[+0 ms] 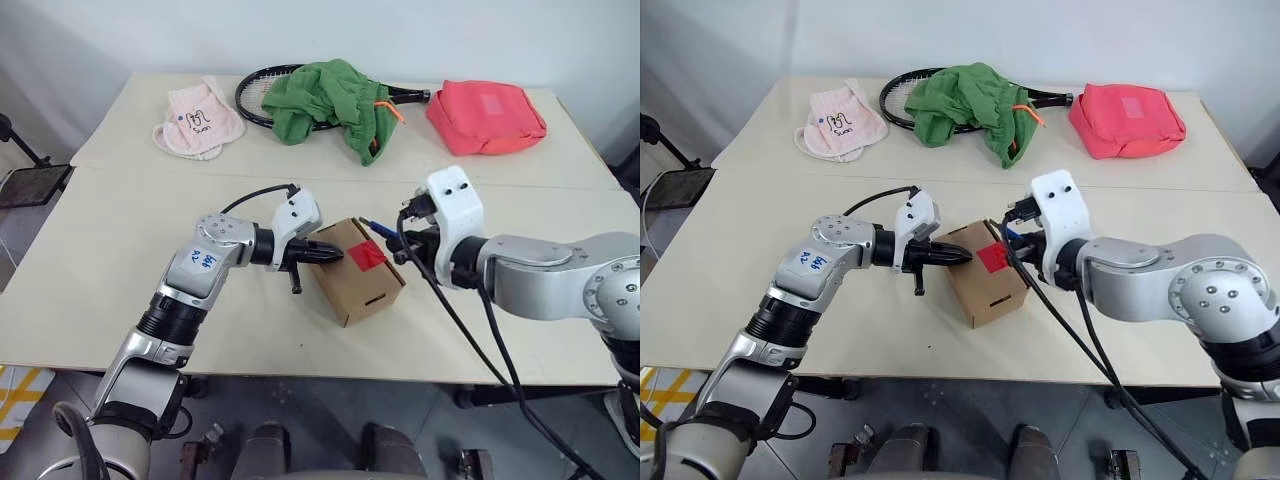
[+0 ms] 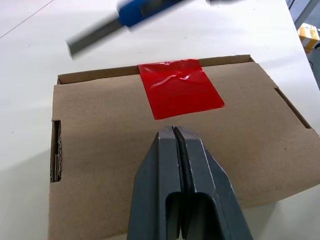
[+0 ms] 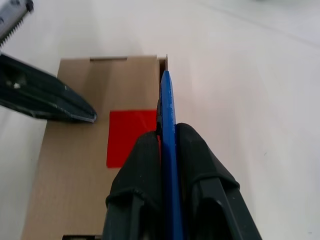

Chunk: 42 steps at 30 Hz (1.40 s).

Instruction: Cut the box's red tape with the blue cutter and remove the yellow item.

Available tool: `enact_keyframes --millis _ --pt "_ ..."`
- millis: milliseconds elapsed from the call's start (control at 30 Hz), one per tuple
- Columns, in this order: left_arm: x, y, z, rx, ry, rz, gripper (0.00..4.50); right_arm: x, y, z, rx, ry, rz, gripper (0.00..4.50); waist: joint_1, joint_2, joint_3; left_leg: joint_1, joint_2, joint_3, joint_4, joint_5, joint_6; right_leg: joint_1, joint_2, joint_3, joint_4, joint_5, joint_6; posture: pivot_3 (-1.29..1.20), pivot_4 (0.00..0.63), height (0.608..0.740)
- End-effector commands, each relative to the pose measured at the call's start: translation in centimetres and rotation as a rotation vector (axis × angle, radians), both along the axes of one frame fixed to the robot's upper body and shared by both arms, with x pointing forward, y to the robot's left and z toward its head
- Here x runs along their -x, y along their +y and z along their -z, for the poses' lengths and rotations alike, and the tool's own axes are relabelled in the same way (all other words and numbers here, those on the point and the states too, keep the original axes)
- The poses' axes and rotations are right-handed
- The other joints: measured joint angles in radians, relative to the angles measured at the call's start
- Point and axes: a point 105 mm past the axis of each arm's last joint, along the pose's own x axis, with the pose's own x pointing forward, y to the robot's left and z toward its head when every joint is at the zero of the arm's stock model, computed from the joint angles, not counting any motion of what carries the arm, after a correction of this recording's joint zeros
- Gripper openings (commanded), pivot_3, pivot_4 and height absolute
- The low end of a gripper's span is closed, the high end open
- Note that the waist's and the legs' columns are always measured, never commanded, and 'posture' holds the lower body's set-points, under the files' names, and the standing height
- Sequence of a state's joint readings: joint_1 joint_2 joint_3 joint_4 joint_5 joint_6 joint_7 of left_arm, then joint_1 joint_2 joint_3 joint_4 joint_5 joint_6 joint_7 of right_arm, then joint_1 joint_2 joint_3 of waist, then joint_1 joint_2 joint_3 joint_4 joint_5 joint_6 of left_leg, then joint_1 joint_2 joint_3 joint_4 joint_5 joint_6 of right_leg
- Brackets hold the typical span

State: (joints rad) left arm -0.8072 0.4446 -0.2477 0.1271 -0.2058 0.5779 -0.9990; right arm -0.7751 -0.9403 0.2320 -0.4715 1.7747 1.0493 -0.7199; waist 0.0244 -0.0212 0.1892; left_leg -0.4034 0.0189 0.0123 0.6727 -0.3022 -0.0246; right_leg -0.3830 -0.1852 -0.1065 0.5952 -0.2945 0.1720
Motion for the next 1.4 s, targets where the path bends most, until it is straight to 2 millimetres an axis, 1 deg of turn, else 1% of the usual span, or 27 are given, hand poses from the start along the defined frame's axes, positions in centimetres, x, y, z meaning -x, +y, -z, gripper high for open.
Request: enact_keyframes --millis 33,367,567,700,800,900,1067,1200,1400 --pt "0.2 0.3 1.4 -0.05 0.042 -0.002 0.01 0.6 0.5 -0.2 -0.004 -0.015 -0.025 0.21 0.0 0.0 0.0 0.0 0.0 0.0 0.0 0.0 0.0 0.0 0.0 0.0 0.0 0.0 0.0 0.0 0.15 0.74" --pt "0.2 0.3 1.3 -0.054 0.042 -0.007 0.01 1.2 0.5 1.2 0.008 0.047 -0.038 0.21 0.0 0.0 0.0 0.0 0.0 0.0 0.0 0.0 0.0 0.0 0.0 0.0 0.0 0.0 0.0 0.0 0.15 0.74" --pt "0.2 0.0 1.6 -0.056 0.053 -0.01 0.01 2.0 0.3 2.2 0.025 0.125 -0.045 0.21 0.0 0.0 0.0 0.0 0.0 0.0 0.0 0.0 0.0 0.0 0.0 0.0 0.0 0.0 0.0 0.0 0.15 0.74" --pt "0.3 -0.3 2.3 -0.079 0.089 -0.024 0.01 2.6 0.2 2.8 0.024 0.171 -0.046 0.21 0.0 0.0 0.0 0.0 0.0 0.0 0.0 0.0 0.0 0.0 0.0 0.0 0.0 0.0 0.0 0.0 0.15 0.74" --pt "0.8 -0.5 3.2 -0.118 0.13 -0.018 0.01 3.2 0.2 3.4 0.007 0.187 -0.05 0.21 0.0 0.0 0.0 0.0 0.0 0.0 0.0 0.0 0.0 0.0 0.0 0.0 0.0 0.0 0.0 0.0 0.15 0.74" --pt "1.1 -0.6 3.7 -0.14 0.148 -0.012 0.01 3.6 0.1 3.7 -0.002 0.195 -0.045 0.21 0.001 0.0 -0.001 0.0 0.0 0.0 0.0 0.0 0.0 0.001 0.0 0.0 0.0 0.0 0.0 0.0 0.15 0.74" --pt "1.3 -1.0 4.0 -0.148 0.15 -0.006 0.01 3.7 -0.6 3.6 0.0 0.193 -0.032 0.21 0.002 0.001 -0.001 0.001 0.0 0.0 0.001 0.0 0.001 0.001 0.0 0.0 0.0 0.0 0.0 0.0 0.15 0.74" --pt "1.3 -1.2 4.1 -0.147 0.147 0.001 0.01 3.4 -1.5 3.1 0.032 0.194 -0.028 0.21 0.004 0.001 -0.001 0.001 0.0 0.0 0.001 -0.001 0.001 0.002 0.0 0.0 0.0 0.0 0.0 0.0 0.15 0.74" --pt "1.4 -1.5 4.2 -0.142 0.142 0.002 0.01 3.1 -2.4 2.8 0.073 0.227 -0.06 0.21 0.005 0.001 -0.001 0.001 0.0 0.0 0.002 -0.001 0.002 0.003 0.0 0.0 -0.001 0.0 0.0 0.0 0.15 0.74"
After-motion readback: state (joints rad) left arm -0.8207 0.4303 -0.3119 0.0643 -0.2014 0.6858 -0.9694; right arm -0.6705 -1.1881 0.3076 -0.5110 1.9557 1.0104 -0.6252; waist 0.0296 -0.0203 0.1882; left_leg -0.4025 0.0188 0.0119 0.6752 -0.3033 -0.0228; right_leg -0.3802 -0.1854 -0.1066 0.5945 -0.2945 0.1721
